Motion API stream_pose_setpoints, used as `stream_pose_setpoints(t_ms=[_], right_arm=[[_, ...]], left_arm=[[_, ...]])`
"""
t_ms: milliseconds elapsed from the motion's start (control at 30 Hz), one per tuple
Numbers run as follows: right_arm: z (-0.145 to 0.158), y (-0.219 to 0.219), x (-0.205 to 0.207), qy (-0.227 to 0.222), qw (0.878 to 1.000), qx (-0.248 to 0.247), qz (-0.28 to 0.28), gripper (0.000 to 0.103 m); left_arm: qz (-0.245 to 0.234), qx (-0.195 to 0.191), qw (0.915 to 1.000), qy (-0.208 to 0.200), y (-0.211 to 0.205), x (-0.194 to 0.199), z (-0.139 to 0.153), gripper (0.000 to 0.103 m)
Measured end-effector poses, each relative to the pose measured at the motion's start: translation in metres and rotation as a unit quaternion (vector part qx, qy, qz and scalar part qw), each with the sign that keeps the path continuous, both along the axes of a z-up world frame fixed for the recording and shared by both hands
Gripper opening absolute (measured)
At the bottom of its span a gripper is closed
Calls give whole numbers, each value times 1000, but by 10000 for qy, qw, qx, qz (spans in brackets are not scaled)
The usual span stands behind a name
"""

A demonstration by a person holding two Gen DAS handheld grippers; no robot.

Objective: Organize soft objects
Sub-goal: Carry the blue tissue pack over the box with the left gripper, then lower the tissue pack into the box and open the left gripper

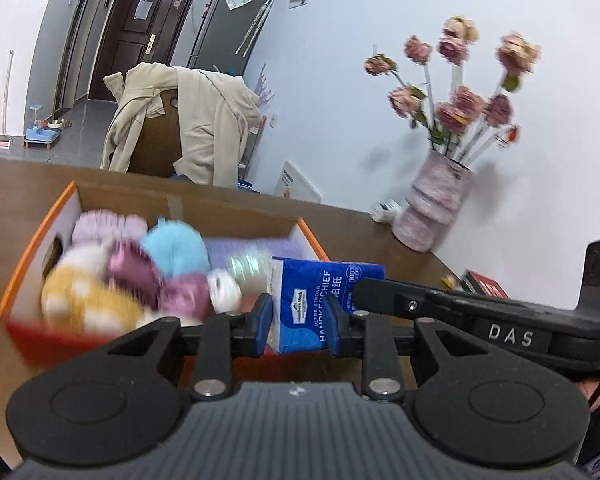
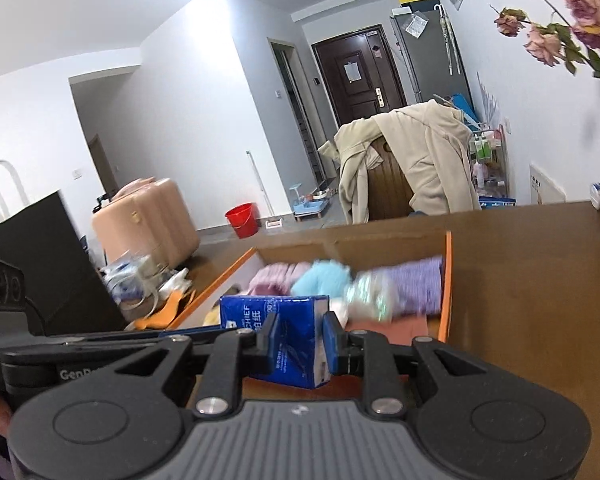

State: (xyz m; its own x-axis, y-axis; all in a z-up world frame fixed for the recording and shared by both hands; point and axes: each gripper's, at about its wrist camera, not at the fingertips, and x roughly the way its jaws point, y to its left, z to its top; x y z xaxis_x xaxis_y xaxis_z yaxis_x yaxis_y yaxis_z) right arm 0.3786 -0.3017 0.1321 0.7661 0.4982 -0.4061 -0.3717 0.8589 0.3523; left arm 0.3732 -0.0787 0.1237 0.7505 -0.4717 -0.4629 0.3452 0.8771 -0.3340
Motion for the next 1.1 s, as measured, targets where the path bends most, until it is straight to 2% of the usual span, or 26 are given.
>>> stream_pose_setpoints(t_ms=[133,200,267,367,467,533,633,733,767,833,867,900,1033,1100], right_arm=[[7,4,67,71,9999,-94,-117,22],[2,7,110,289,9992,-159,-206,22],[-7,14,150,569,9977,-274,-253,22],[-26,27,196,934,9933,-606,-313,22],[-54,40,228,1508,9855,-771,-107,18],[-72,45,242,1738,9812,-835,9,18],[-79,37,256,2072,9772,-455,6,18],[-80,40,256,2066,9770,-532,-2,17],[-79,42,252,1993,9784,-555,29,21],[-72,41,243,1875,9803,-619,76,25],[-66,37,237,1807,9818,-588,49,28],[-60,34,228,1742,9831,-565,-11,30],[-25,18,200,1410,9867,-786,-194,31],[-6,8,181,1271,9873,-901,-307,37]], left_arm=[[25,-53,9998,193,1,77,10,27],[82,-42,9992,388,0,115,6,27],[187,57,9979,619,-1,155,-4,27],[306,68,9921,1217,-2,202,-29,27],[524,443,9833,1687,-1,227,-55,30],[513,564,9824,1703,5,232,-70,31],[438,353,9836,1711,14,235,-77,31],[474,445,9834,1693,13,231,-77,31],[457,486,9838,1666,11,229,-74,33],[497,582,9836,1635,9,221,-66,37],[510,601,9846,1561,10,215,-58,45],[478,610,9867,1432,12,208,-50,48],[426,871,9896,1064,20,178,-19,49],[491,982,9897,921,29,160,-4,53]])
